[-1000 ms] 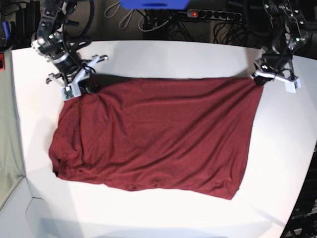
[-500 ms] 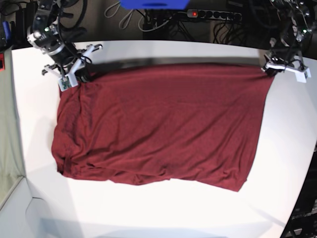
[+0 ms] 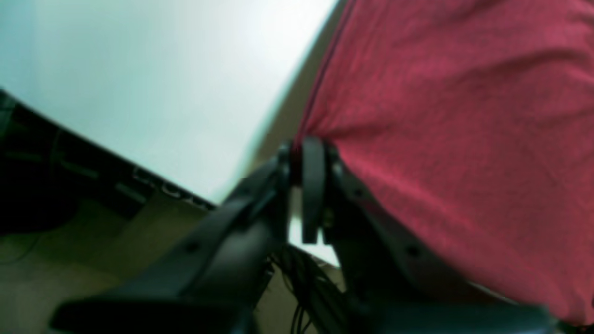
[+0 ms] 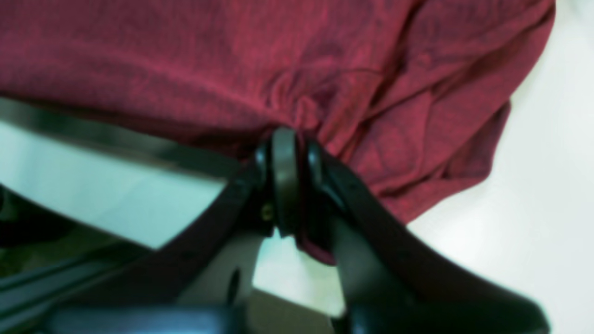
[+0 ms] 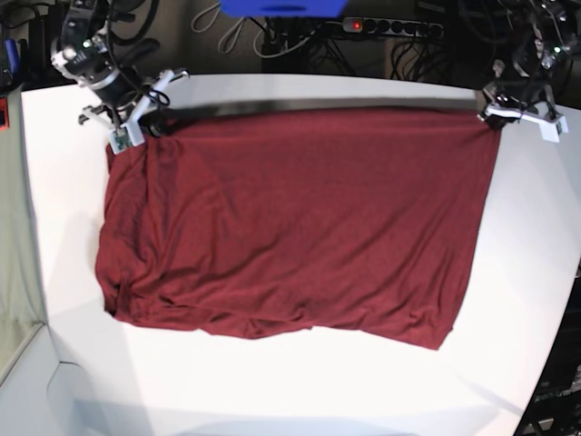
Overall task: Layout the t-shirt on the table in an organized manner, then fold the t-shirt properly
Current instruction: 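Drag the shirt edge with both grippers to smooth it flat, then release the shirt and move both grippers down onto its surface, then grasp the red shirt's edge corners with the right and left grippers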
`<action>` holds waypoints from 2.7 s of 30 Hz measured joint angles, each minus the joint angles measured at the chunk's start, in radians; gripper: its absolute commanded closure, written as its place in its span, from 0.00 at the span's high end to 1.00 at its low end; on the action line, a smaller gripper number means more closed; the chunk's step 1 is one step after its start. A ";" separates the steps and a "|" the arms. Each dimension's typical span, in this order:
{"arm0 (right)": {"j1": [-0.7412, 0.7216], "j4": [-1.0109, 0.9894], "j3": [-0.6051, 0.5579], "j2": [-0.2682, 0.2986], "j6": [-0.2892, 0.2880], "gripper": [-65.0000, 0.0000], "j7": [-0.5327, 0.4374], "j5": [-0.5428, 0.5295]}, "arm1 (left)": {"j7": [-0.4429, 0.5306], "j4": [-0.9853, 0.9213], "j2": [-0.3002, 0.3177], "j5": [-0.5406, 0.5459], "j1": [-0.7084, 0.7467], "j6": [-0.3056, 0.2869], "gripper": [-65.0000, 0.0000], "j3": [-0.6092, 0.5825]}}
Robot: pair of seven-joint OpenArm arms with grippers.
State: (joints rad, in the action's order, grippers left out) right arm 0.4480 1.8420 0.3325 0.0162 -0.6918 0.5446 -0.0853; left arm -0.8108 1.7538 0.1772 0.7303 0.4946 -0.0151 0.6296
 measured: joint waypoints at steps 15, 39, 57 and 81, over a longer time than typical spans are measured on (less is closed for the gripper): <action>0.023 0.035 0.008 0.000 0.000 0.30 -0.007 -0.007 | -0.004 0.007 -0.010 0.006 0.006 0.000 0.49 0.250; -0.171 0.010 0.175 -0.011 -0.003 0.30 0.008 -0.003 | -0.093 -0.215 -0.030 -0.017 -0.434 0.000 0.49 -0.080; -0.550 -0.568 -0.014 0.024 -0.004 0.29 -0.018 -0.010 | 0.235 -0.565 -0.021 -0.139 -0.574 -0.024 0.49 -0.176; -1.102 -1.350 -0.221 0.205 0.147 0.30 -0.450 0.002 | 0.543 -1.048 -0.029 -0.154 -0.939 -0.013 0.49 -0.190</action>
State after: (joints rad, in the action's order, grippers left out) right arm -0.6544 0.4915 0.1116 0.2211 -0.5449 0.0944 -0.0834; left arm -0.2676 0.7059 0.1482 0.5758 -0.4446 -0.0280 0.4400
